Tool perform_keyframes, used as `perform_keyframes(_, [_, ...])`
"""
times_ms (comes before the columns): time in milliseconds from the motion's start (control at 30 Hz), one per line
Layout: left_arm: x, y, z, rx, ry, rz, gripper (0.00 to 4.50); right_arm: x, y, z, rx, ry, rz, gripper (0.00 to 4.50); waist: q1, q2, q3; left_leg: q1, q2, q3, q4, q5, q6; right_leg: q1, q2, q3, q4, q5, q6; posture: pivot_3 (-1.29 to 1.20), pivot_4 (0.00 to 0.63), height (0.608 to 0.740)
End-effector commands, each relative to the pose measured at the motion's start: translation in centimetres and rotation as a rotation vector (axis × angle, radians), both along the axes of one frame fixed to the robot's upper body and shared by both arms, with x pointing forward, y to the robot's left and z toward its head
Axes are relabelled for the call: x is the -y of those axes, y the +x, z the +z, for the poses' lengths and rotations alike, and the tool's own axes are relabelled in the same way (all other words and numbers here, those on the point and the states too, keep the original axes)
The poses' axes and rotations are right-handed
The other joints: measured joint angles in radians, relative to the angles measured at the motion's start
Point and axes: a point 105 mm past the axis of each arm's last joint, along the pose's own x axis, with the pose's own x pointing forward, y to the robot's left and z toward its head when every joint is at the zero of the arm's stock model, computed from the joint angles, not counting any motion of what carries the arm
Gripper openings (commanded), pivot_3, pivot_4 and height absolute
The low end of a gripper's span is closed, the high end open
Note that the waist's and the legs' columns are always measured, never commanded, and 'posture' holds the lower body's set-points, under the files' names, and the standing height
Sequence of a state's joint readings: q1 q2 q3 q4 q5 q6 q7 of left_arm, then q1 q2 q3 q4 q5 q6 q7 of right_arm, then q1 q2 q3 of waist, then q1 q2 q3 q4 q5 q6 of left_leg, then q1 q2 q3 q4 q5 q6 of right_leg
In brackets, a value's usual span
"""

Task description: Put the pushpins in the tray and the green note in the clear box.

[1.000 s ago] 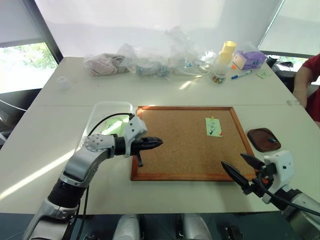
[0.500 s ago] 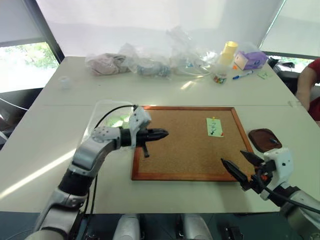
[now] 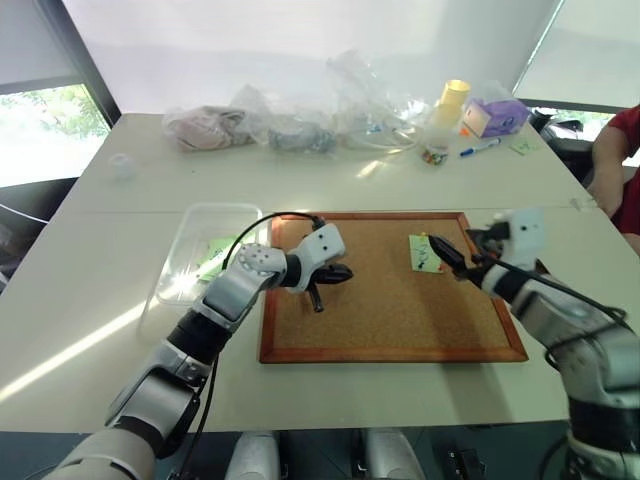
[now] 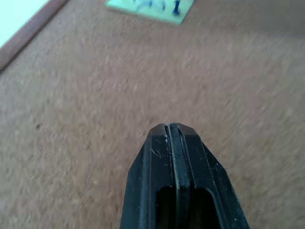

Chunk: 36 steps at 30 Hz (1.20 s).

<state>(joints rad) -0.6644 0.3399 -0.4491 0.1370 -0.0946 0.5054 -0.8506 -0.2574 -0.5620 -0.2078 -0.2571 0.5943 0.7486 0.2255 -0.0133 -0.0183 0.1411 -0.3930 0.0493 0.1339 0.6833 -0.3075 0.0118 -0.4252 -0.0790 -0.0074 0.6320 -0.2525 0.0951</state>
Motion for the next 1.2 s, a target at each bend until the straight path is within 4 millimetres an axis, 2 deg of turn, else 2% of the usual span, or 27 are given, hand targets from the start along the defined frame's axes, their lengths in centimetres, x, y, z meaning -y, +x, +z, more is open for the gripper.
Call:
perform_keyframes(33, [-0.3,-0.1,-0.4,0.006,0.025,0.017,0.00,0.0,1.9,-0.7,0.001,-0.007,-0.001,4.05,0.003,0.000,0.000,0.000,0.000,0.000,0.000,0.000,0.000,0.000,0.000,0.000,0.000,0.000,0.000,0.00,0.150,0.737])
perform_keyframes(200, [-0.3,-0.3,-0.9,-0.008,0.030,0.025,0.00,0.0,3.5,-1.6,-0.022,-0.020,0.020,4.05,0.001,0.000,0.000,0.000,0.000,0.000,0.000,0.000,0.000,0.000,0.000,0.000,0.000,0.001,0.001,0.00,0.150,0.737])
perform_keyframes(633, [-0.2,-0.2,-1.3,-0.016,0.032,0.039,0.00,-0.3,5.6,-2.7,-0.044,-0.028,0.060,4.05,0.002,0.000,0.000,0.000,0.000,0.000,0.000,0.000,0.000,0.001,0.000,0.000,0.000,0.001,0.002,0.00,0.150,0.737])
perform_keyframes(733, [-0.3,-0.3,-1.4,-0.017,0.034,0.041,0.00,-0.4,5.8,-3.1,-0.062,-0.010,0.069,3.17,0.001,0.001,0.000,0.000,0.000,0.001,0.000,0.000,0.000,0.001,-0.001,0.000,0.000,0.001,0.002,0.00,0.150,0.737])
perform_keyframes(933, [-0.3,-0.3,-1.4,-0.011,0.032,0.042,0.00,-0.4,5.9,-2.9,-0.056,0.012,0.071,0.23,0.001,0.001,0.000,0.000,0.000,0.001,0.001,0.000,0.000,0.001,-0.001,0.000,0.000,0.001,0.002,0.00,0.150,0.737])
perform_keyframes(1200, [-0.9,0.2,-2.3,0.001,0.092,0.066,0.00,0.2,5.8,-2.5,-0.035,0.014,0.042,0.23,0.001,0.001,-0.001,0.001,0.000,0.001,0.000,0.000,0.000,0.001,-0.001,0.000,0.000,0.001,0.002,0.00,0.150,0.737])
